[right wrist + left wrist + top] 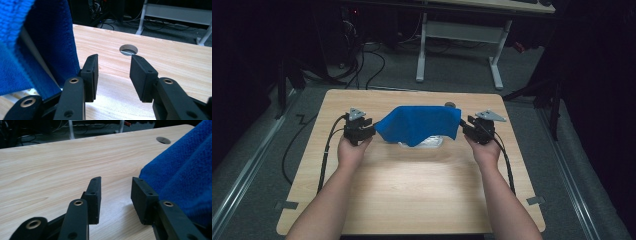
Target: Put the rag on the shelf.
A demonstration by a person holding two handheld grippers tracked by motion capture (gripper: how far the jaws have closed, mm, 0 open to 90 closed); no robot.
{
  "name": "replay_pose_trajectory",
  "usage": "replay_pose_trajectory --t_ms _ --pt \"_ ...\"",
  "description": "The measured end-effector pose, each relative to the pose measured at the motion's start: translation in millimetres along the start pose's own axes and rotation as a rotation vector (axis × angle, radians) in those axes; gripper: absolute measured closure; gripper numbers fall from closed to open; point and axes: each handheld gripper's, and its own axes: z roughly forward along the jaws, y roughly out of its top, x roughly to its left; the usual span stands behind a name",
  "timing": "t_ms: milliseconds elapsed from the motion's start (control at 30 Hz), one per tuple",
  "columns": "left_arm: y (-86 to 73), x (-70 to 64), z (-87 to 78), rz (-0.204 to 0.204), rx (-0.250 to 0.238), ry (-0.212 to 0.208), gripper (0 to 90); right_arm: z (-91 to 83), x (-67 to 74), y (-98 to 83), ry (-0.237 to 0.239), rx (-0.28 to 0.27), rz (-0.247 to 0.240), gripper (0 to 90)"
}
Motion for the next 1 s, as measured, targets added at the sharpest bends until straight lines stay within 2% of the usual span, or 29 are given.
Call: replay_pose_trajectory --t_ms 167,300,467,500,533,567,600,667,733,767,833,900,1000 --pt "-1.2 4.5 -8.7 0.006 -0.001 0.026 57.8 -3.9 -1.3 0.6 0.025 0.036 0.018 58.1" --pt "-3.0 6.5 -15.1 -0.001 -0.004 0.031 54.6 -9.8 2.0 0.0 -0.019 0.055 -0.061 55.7" --pt "-8.7 3.3 -25.4 0.014 0.020 0.026 54.3 -20.7 5.4 -0.7 -0.020 0.069 -0.091 54.0" --pt "-10.5 2.4 -28.3 0.026 0.021 0.027 54.3 -24.1 6.9 -2.1 -0.023 0.057 -0.110 53.4" --pt "-12.5 1.3 -31.0 0.022 0.021 0.019 54.0 -28.2 8.9 -4.7 -0.033 0.038 -0.129 52.9" --pt "-14.5 0.2 -33.7 0.015 0.018 0.012 53.5 -31.0 10.2 -5.7 -0.037 0.044 -0.152 51.3" --pt "-16.5 -1.0 -36.5 0.018 0.022 0.004 53.5 -33.9 12.0 -6.5 -0.042 0.067 -0.162 51.5" --pt "-21.3 -4.8 -43.3 0.035 0.025 0.004 53.4 -40.9 15.3 -9.9 -0.040 0.078 -0.179 51.2" --pt "-26.9 -9.5 -52.5 0.044 0.033 0.000 53.1 -50.7 19.2 -16.1 -0.039 0.040 -0.194 49.9" --pt "-29.3 -11.1 -55.7 0.041 0.030 -0.006 52.9 -57.0 21.6 -19.9 -0.034 0.032 -0.189 49.4" --pt "-36.0 -15.2 -65.0 0.030 0.038 -0.012 51.9 -65.1 24.2 -24.3 -0.001 0.055 -0.165 48.4" --pt "-44.4 -20.1 -74.8 0.011 0.036 -0.027 51.4 -76.4 27.9 -33.4 0.031 0.027 -0.146 48.4" --pt "-60.0 -32.2 -89.8 0.002 0.038 -0.049 49.4 -92.6 37.8 -47.6 0.060 0.022 -0.137 48.0"
